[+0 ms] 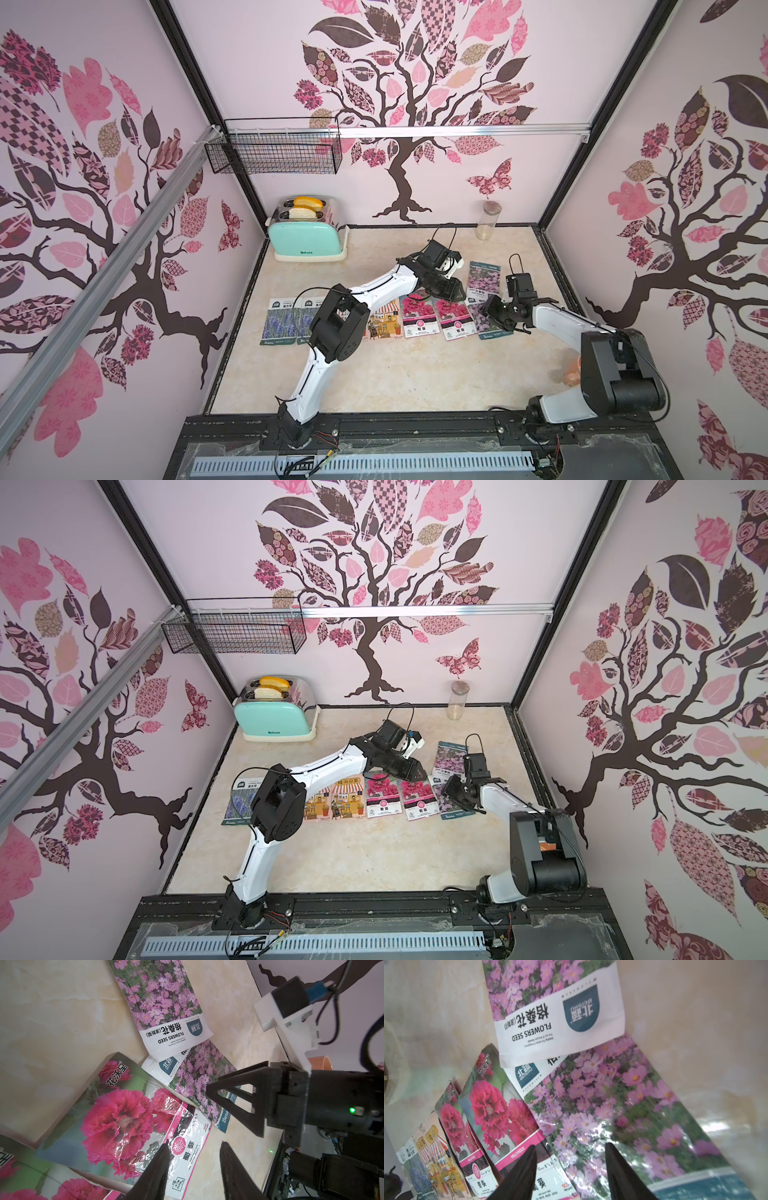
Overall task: Arrange the seed packets in a row
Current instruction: Adjust the seed packet at the center of the board.
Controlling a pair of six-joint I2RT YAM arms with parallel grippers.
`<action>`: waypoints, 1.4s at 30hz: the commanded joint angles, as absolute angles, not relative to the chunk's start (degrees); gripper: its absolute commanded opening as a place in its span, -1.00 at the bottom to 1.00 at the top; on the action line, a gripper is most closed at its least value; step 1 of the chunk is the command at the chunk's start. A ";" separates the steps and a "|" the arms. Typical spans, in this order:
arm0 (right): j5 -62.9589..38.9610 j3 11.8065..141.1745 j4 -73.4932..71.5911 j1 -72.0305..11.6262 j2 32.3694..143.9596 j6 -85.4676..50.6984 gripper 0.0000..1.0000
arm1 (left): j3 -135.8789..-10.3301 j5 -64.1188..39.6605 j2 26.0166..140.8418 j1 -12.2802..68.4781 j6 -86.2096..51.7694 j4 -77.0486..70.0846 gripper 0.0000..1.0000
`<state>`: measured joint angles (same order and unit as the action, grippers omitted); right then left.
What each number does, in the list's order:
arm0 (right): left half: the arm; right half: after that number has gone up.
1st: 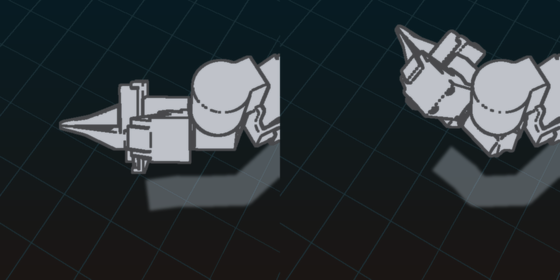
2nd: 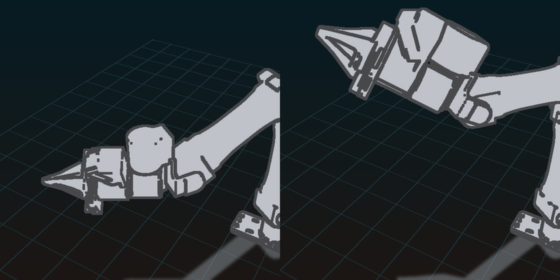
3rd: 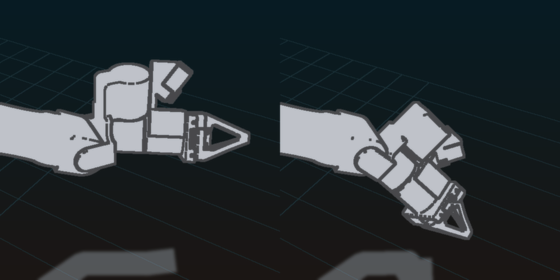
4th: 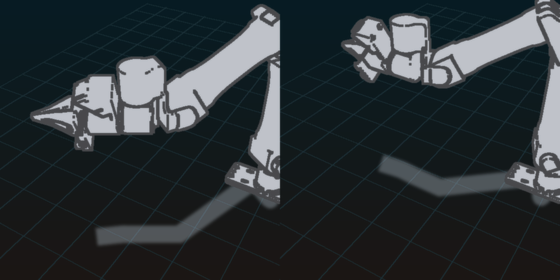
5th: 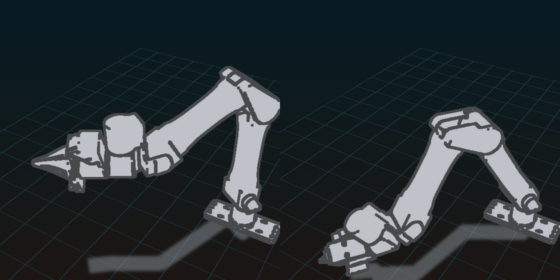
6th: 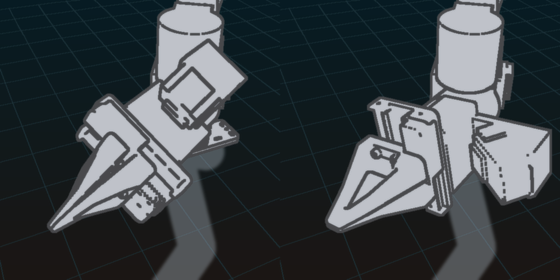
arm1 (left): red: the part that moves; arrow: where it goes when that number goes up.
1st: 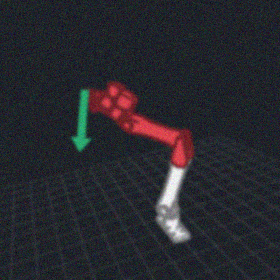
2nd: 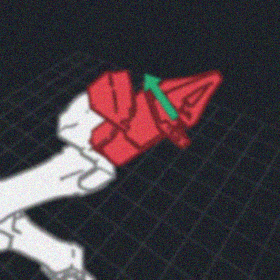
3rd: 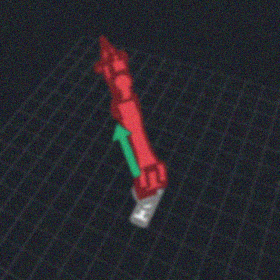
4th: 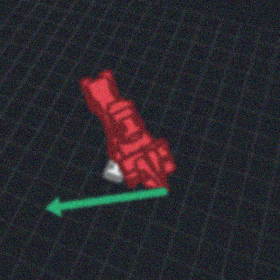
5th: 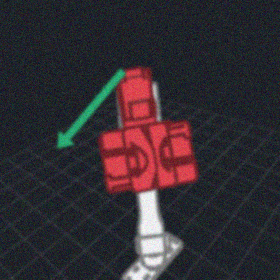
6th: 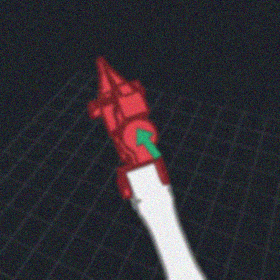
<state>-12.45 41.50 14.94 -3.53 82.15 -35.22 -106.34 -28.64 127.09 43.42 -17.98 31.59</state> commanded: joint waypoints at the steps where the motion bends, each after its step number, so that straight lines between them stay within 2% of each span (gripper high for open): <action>1: -8.66 44.21 19.55 -3.60 80.25 -33.39 0.12 | -108.11 -28.92 128.79 43.34 -16.94 32.30 -0.15; 6: -11.13 43.49 17.13 -3.69 82.48 -33.54 0.10 | -108.06 -28.74 128.76 43.33 -16.90 32.60 -0.15; 12: -9.17 44.44 13.00 -3.41 82.87 -31.28 0.14 | -110.74 -28.04 130.47 42.73 -16.59 33.47 -0.15; 17: -7.76 50.27 13.12 -1.33 86.66 -29.23 0.15 | -121.21 -28.76 136.06 41.21 -16.67 34.33 -0.12; 27: -13.50 61.49 10.60 5.76 101.28 -27.74 0.16 | -145.61 -27.71 156.17 39.88 -22.39 32.46 -0.03; 37: -15.62 64.68 7.98 6.23 106.76 -30.54 0.17 | -155.39 -32.45 166.05 40.60 -30.79 27.30 0.06; 40: -17.73 65.38 6.52 6.23 108.74 -31.80 0.14 | -155.48 -33.29 166.81 41.03 -31.64 26.43 0.01; 42: -18.92 66.07 5.96 6.23 110.60 -32.49 0.05 | -155.69 -33.72 167.34 41.22 -31.55 26.81 -0.02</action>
